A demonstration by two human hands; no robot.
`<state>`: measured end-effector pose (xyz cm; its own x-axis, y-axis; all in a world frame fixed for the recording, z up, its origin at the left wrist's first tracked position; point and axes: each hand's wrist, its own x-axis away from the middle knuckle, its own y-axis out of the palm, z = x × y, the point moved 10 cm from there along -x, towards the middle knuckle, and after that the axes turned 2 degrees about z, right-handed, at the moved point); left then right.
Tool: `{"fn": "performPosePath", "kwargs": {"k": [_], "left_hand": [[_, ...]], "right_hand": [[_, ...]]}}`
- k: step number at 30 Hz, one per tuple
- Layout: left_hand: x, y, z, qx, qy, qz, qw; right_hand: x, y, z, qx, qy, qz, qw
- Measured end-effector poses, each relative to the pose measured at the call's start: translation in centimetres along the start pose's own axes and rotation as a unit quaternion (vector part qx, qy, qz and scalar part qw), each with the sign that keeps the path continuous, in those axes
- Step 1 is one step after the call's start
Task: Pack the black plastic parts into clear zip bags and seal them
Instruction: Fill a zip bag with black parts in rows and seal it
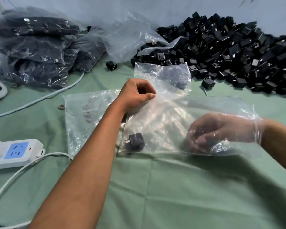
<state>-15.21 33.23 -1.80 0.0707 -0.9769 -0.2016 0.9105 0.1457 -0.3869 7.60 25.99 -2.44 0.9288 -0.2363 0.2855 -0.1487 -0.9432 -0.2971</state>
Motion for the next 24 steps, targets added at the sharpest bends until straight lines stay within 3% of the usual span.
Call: {"fn": "performPosePath", "kwargs": {"k": [3,6,8,10,11,13,17,20,24], "left_hand": [[0.0,0.1,0.0,0.004,0.011,0.013,1.0],[0.0,0.5,0.3,-0.019,0.022,0.013,0.999],[0.1,0.7,0.5,-0.033,0.022,0.016,0.999],[0.3,0.8,0.8,-0.047,0.021,0.016,0.999],[0.5,0.9,0.9,-0.056,0.021,0.015,0.998],[0.6,1.1,1.3,-0.073,0.019,0.012,0.997],[0.3,2.1,2.8,-0.096,0.048,0.01,0.994],[0.3,2.8,2.9,-0.109,0.065,0.006,0.992],[0.4,2.7,1.8,-0.111,0.052,0.003,0.992]], "right_hand": [[6.1,-1.7,2.0,-0.032,0.036,0.013,0.999],[11.1,-6.5,4.5,-0.074,0.116,0.202,0.97],[13.8,-11.0,5.7,-0.057,0.14,0.393,0.907],[15.9,-15.1,5.4,0.014,0.153,0.58,0.8],[15.9,-16.4,4.7,0.061,0.152,0.636,0.754],[13.0,-17.5,2.5,0.165,0.127,0.658,0.723],[5.2,-18.5,1.2,0.335,0.126,0.572,0.738],[1.9,-18.8,3.3,0.348,0.193,0.499,0.77],[4.0,-19.5,4.1,0.296,0.182,0.567,0.747]]}}
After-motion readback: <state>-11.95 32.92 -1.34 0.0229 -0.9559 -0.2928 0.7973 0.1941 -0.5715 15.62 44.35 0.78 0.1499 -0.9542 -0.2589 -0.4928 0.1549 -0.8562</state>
